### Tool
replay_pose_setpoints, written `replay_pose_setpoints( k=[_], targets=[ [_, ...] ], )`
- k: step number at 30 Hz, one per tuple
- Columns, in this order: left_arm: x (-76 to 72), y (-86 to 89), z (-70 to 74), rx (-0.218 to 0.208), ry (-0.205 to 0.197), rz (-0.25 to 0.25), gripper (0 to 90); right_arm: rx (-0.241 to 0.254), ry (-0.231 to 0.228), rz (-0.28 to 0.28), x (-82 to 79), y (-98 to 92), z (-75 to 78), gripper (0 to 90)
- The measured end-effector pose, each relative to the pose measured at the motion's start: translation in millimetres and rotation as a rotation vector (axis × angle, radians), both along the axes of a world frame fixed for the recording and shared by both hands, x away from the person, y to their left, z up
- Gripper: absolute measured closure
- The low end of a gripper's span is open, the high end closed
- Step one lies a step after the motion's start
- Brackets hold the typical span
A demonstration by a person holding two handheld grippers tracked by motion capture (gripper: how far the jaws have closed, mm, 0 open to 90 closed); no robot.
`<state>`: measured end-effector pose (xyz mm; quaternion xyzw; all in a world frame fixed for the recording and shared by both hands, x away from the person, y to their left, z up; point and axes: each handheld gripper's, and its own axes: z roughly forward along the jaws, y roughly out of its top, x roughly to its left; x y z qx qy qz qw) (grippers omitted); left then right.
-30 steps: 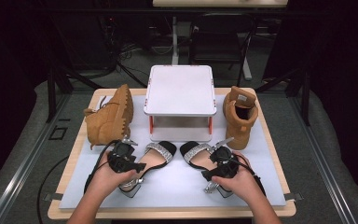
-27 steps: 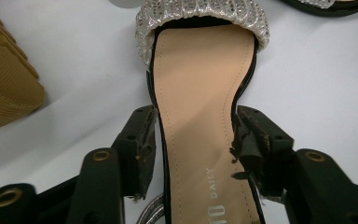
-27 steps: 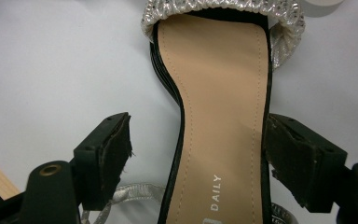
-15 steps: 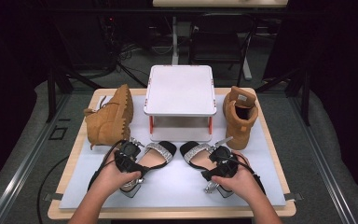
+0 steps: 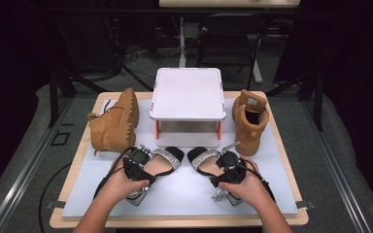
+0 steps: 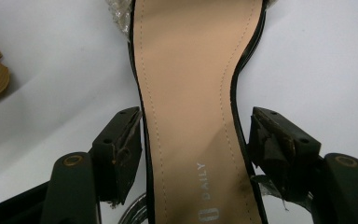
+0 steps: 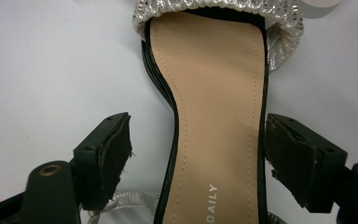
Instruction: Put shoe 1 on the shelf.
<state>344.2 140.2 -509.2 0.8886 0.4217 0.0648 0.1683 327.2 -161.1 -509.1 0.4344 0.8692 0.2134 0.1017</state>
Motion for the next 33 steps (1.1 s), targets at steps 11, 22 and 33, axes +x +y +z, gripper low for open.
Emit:
replay_pose_setpoints(
  k=[11,22,33],
  targets=[
    [2.5,-7.7,-3.8,0.075,0.024,0.006,37.7,-0.033,0.038,-0.012,2.3,-5.3,-2.9,23.2],
    [5.2,-21.7,-14.4,0.192,0.037,-0.014,37.9,-0.028,0.040,-0.022,2.4,-9.0,-2.5,23.9],
    [10.4,-15.8,-14.5,0.150,0.083,-0.001,39.3,0.002,0.071,-0.034,8.0,-8.0,-3.2,30.3]
  ],
)
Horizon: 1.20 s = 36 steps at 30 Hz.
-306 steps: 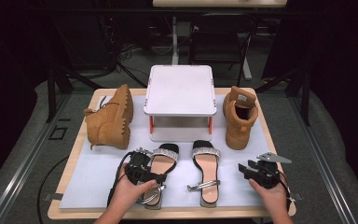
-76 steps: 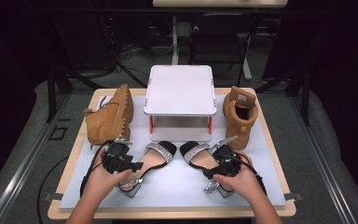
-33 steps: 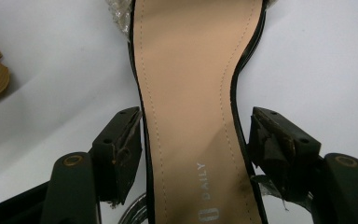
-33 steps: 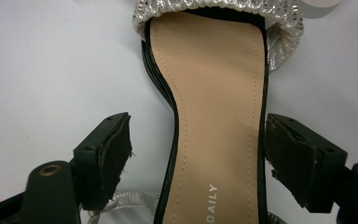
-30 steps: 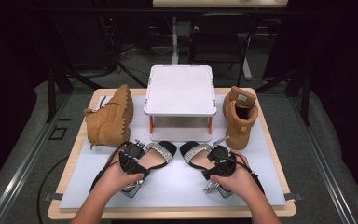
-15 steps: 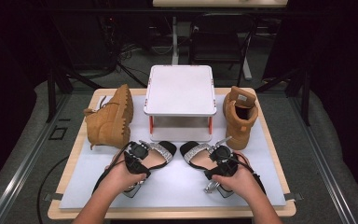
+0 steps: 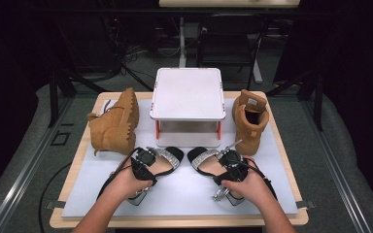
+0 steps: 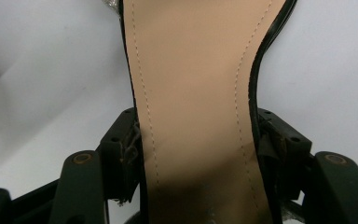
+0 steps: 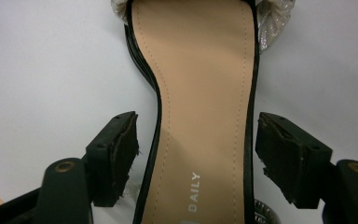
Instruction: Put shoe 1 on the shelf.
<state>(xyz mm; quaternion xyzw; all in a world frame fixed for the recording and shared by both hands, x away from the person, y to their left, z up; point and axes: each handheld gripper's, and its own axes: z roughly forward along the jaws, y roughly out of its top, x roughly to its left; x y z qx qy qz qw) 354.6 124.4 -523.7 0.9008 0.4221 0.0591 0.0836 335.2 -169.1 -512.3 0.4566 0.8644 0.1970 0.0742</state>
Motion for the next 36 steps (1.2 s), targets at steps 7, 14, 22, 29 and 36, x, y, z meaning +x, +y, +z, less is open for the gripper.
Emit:
replay_pose_setpoints(
  k=[7,14,22,29,36],
  targets=[
    [0.7,-1.5,0.5,0.007,0.008,0.021,40.2,-0.084,0.090,0.019,9.7,6.8,1.3,33.9],
    [-0.1,-2.3,0.0,0.008,0.002,0.028,40.5,-0.177,0.149,0.042,15.4,12.7,-2.1,33.6],
    [0.0,-0.6,0.2,-0.005,0.002,0.040,40.9,-0.195,0.184,0.025,15.7,15.7,-5.1,38.5],
    [-1.7,-2.2,-0.1,-0.002,-0.013,0.067,41.6,-0.204,0.178,-0.008,15.5,17.9,-5.9,39.4],
    [-1.3,-3.1,-0.1,0.001,-0.009,0.070,41.7,-0.246,0.170,0.013,15.5,22.0,-7.5,38.7]
  ],
)
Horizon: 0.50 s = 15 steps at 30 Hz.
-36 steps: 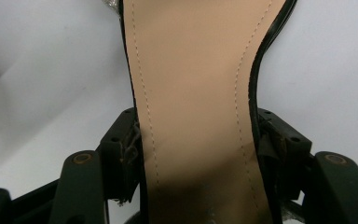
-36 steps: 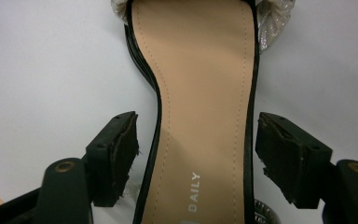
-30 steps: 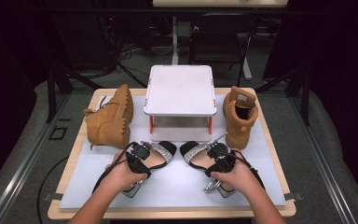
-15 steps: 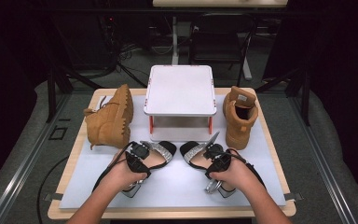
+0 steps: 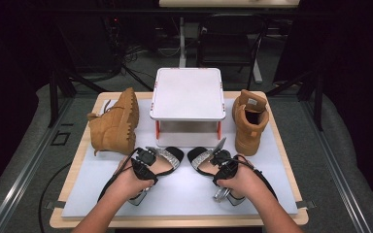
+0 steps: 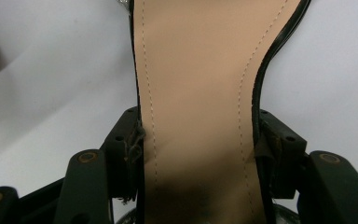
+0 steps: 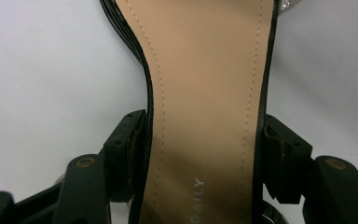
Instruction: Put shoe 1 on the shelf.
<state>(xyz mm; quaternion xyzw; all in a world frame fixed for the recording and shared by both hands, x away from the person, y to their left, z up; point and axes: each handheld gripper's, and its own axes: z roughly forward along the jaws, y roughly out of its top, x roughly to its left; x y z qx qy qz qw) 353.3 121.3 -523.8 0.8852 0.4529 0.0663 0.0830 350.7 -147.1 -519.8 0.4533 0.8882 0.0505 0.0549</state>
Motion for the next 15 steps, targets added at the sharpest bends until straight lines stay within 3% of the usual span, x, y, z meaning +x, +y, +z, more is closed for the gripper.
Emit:
replay_pose_setpoints(
  k=[9,15],
  targets=[
    [-0.1,1.5,0.1,-0.010,-0.005,0.009,42.0,0.004,-0.006,-0.013,-0.4,-0.4,0.0,39.9],
    [0.4,4.1,0.3,-0.037,-0.003,0.025,42.3,0.052,-0.018,-0.058,-2.3,-5.4,0.8,41.1]
  ],
)
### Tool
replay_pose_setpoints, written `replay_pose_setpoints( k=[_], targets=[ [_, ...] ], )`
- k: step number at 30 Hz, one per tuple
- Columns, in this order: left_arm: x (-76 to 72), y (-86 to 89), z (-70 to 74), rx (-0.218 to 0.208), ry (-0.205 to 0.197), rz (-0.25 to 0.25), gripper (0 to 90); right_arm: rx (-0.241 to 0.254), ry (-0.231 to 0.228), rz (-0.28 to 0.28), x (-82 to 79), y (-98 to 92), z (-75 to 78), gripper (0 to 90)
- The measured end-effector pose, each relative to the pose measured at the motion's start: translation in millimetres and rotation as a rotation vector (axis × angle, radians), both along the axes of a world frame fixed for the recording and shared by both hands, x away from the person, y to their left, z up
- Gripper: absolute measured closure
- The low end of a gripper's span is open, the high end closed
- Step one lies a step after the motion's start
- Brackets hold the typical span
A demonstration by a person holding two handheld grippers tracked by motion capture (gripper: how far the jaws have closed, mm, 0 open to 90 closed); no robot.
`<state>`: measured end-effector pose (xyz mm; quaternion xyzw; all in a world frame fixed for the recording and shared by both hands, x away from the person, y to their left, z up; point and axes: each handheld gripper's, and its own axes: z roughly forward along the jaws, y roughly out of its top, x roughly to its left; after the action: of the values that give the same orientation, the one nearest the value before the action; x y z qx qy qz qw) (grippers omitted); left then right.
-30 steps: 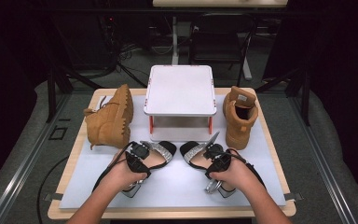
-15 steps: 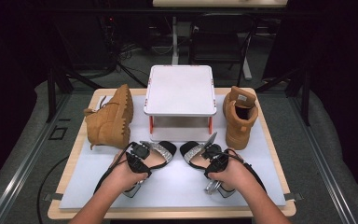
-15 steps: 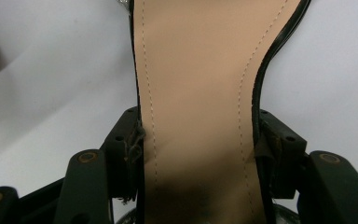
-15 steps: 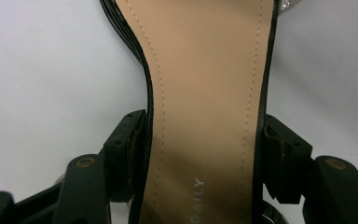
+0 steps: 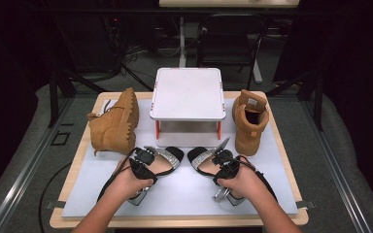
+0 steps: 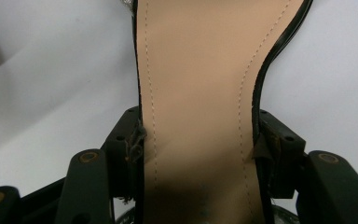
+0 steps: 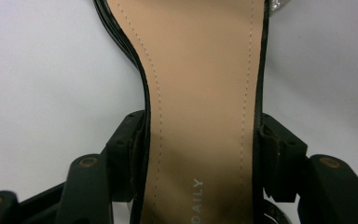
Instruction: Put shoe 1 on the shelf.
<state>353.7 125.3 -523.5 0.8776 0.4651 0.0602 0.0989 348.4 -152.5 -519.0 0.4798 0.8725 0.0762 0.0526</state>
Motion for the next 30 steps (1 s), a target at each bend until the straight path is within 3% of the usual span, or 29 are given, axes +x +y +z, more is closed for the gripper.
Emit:
replay_pose_setpoints(
  k=[3,7,14,15,18,24,25,27,30],
  targets=[
    [0.6,0.3,0.6,-0.002,0.008,0.004,42.3,0.065,-0.033,-0.045,-2.4,-3.6,-2.6,41.5],
    [0.6,3.3,1.1,-0.024,0.001,0.012,42.6,0.036,-0.024,-0.029,-2.7,-2.9,-0.4,41.7],
    [-0.6,4.9,1.8,-0.047,-0.009,0.019,42.6,0.072,-0.025,-0.059,-3.8,-5.6,0.5,41.8],
    [-0.7,5.1,2.2,-0.052,-0.005,0.024,42.6,0.087,-0.048,-0.088,-5.1,-4.5,-1.2,41.9],
    [-1.2,4.8,2.3,-0.059,-0.007,0.031,42.7,0.094,-0.048,-0.096,-5.9,-4.1,0.3,41.9],
    [-1.1,5.1,6.5,-0.057,-0.018,0.031,42.6,0.073,-0.056,-0.088,-7.0,-5.3,3.9,41.9],
    [-0.9,5.0,9.2,-0.058,-0.019,0.031,42.6,0.114,-0.088,-0.135,-9.0,-3.9,2.3,42.0],
    [-1.0,4.9,12.1,-0.060,-0.026,0.030,42.6,0.078,-0.059,-0.105,-7.2,-5.6,8.2,41.9],
    [-1.7,5.1,14.6,-0.067,-0.037,0.033,42.6,0.088,-0.071,-0.113,-8.0,-5.8,11.9,42.0]
  ],
)
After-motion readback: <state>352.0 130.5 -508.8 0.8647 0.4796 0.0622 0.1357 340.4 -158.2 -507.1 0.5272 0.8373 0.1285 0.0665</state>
